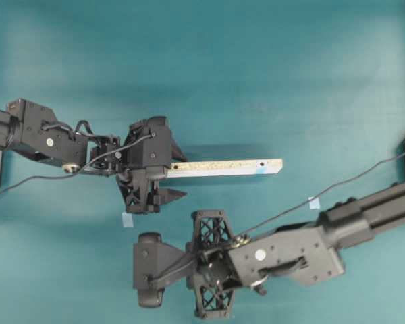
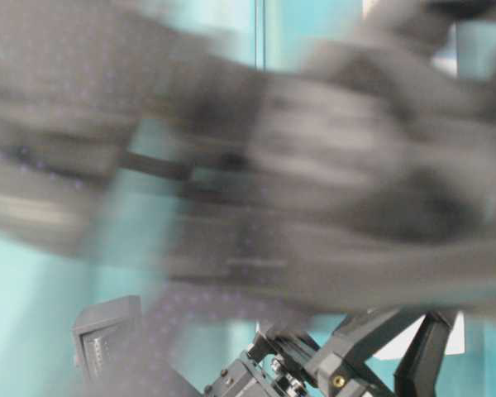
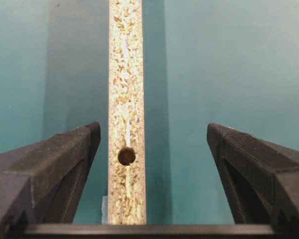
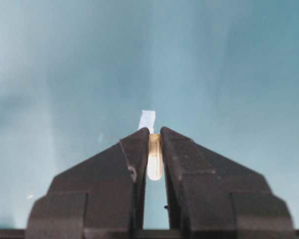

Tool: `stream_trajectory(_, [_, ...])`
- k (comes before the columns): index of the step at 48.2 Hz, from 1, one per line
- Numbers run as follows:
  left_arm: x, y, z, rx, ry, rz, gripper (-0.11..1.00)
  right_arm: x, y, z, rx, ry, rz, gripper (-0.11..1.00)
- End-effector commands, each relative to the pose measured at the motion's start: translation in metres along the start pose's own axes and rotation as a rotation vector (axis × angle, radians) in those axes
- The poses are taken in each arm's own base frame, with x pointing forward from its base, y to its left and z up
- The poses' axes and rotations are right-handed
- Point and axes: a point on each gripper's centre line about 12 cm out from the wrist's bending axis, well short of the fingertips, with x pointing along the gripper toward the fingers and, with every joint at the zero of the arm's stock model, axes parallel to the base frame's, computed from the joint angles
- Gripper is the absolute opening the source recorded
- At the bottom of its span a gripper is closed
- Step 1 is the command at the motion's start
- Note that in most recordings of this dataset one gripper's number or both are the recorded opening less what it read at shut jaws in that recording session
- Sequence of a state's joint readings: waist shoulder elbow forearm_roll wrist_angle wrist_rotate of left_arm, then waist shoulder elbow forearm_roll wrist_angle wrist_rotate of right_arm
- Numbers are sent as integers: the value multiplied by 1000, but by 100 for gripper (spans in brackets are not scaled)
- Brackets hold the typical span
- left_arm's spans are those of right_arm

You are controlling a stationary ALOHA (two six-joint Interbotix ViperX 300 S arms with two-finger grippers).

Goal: Insert the rod into the hole on the wooden board.
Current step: 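Lift the peg with the right gripper and carry it toward the board's right end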

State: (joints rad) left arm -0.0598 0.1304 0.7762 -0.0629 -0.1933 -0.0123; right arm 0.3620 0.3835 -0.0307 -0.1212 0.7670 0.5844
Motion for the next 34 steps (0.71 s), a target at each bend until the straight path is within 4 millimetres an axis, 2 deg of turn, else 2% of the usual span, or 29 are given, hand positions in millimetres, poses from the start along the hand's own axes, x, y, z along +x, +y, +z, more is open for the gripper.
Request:
stream_trajectory(1, [-4,-4,13,-5,-44,-9,99,-39,4,21,7,-110,57,10])
stream_trajectory(10, [-4,-4,14,-4,-45,-10,99,-56,0,37,8,-264,132,10])
stream_trajectory(15, [-4,-4,13,-4,-44,-10,99,-63,-3,39,-12,-357,167,10])
stream_trajectory(24, [-4,-4,14,-4,-45,-10,99,-77,-14,31,-44,-441,192,10])
stream_trajectory(34, [-4,-4,14,-4,-45,-10,99,-95,-36,18,-36,-474,186,10])
